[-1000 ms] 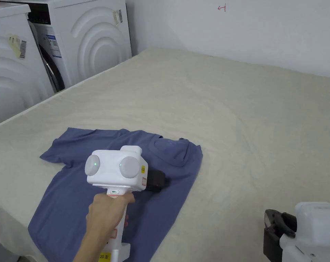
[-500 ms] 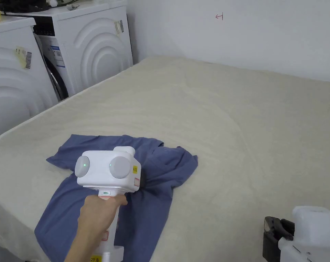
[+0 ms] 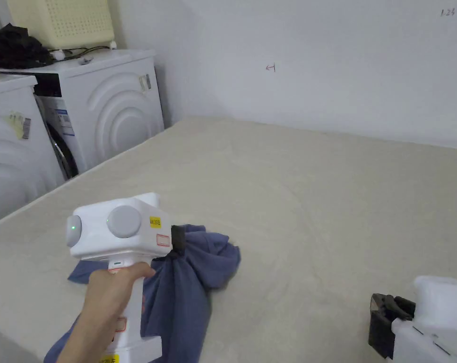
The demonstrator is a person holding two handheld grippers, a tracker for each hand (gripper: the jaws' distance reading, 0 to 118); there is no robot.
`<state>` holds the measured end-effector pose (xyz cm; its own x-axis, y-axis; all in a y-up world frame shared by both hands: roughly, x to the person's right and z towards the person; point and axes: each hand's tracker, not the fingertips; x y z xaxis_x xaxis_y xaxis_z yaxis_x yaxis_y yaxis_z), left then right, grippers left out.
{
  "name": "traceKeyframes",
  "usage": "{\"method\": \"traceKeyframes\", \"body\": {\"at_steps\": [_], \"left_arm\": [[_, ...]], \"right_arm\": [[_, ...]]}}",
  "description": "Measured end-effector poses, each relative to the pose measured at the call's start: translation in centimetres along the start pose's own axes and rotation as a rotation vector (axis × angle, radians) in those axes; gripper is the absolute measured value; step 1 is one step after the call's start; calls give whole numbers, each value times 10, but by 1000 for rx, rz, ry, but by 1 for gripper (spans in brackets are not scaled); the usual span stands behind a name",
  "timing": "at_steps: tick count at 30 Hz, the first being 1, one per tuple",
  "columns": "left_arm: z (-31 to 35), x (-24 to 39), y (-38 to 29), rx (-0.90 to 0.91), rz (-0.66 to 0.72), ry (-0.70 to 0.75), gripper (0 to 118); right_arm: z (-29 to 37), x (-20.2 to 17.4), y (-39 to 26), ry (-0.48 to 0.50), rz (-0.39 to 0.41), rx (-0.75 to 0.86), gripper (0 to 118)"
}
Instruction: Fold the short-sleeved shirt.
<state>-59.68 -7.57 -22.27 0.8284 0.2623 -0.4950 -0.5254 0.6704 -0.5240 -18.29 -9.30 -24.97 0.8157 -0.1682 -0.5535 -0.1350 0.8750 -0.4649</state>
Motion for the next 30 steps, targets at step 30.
{"method": "traceKeyframes", "body": {"at_steps": [30], "left_arm": [[23, 405, -98, -110, -572, -732, 11]], "right_arm": [[169, 180, 8, -497, -260, 197, 0]]}}
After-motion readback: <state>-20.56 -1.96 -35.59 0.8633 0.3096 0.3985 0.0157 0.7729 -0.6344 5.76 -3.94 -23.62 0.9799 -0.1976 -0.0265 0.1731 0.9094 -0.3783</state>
